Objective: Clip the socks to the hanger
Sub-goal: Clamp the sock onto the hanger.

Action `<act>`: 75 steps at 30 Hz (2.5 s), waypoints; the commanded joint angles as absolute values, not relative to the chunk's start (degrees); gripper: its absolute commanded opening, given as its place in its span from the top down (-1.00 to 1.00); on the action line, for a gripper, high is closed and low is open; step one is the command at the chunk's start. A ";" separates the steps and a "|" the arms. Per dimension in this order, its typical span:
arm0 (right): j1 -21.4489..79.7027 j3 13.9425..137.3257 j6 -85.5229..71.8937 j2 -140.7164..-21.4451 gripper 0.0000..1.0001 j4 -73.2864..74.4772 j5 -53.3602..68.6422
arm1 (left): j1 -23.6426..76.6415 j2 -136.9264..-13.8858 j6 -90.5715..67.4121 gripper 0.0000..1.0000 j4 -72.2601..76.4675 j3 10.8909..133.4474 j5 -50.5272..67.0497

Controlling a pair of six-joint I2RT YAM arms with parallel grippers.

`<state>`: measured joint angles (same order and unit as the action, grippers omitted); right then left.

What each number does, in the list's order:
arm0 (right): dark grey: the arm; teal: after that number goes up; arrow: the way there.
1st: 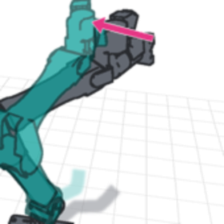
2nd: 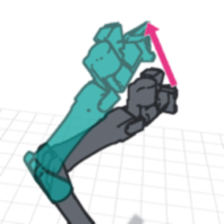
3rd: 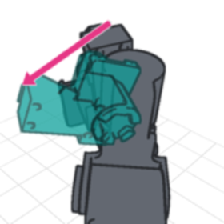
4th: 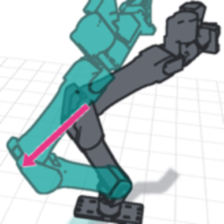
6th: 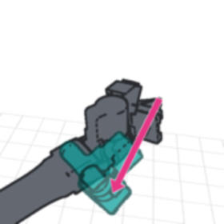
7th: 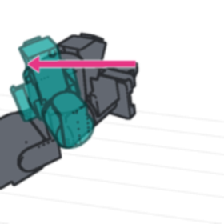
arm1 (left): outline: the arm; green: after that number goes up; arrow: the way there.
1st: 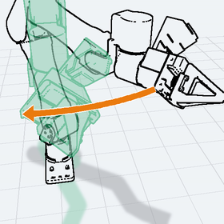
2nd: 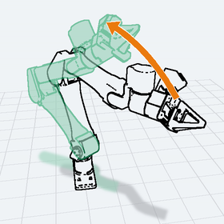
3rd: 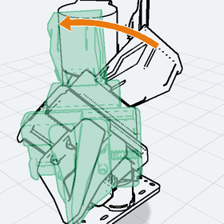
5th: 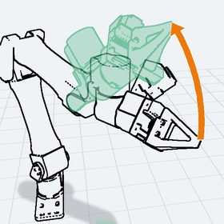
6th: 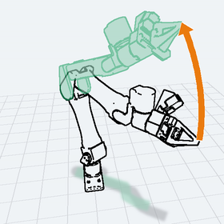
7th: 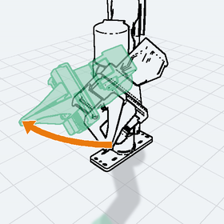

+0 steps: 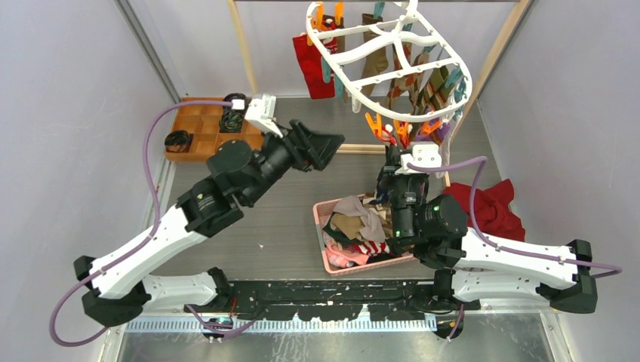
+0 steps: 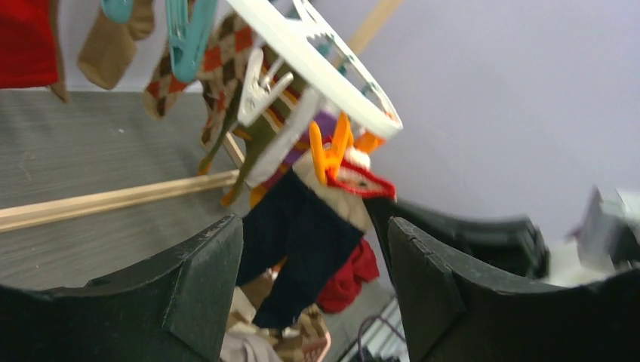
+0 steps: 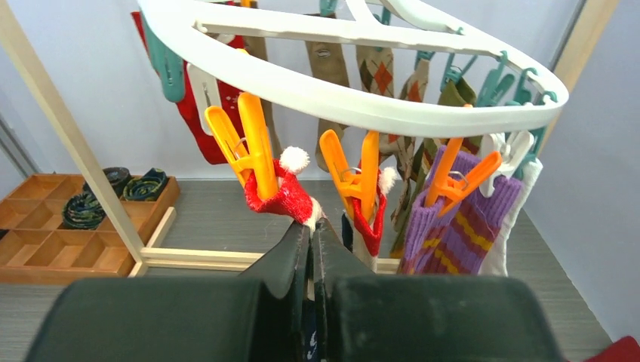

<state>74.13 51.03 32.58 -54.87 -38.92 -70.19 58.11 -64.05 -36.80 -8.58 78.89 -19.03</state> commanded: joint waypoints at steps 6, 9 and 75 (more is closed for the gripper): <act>74.14 47.53 43.87 -50.96 0.98 -55.73 -76.88 | 58.01 -51.00 -28.34 -0.43 -7.91 66.01 -4.81; 73.72 46.61 51.59 -51.03 0.98 -64.03 -78.08 | 58.01 -48.13 -23.60 -0.44 -8.37 62.65 -4.45; 3.41 62.51 -11.87 -61.74 0.76 1.65 -31.73 | 56.45 -52.09 -17.53 -0.59 2.86 52.48 1.97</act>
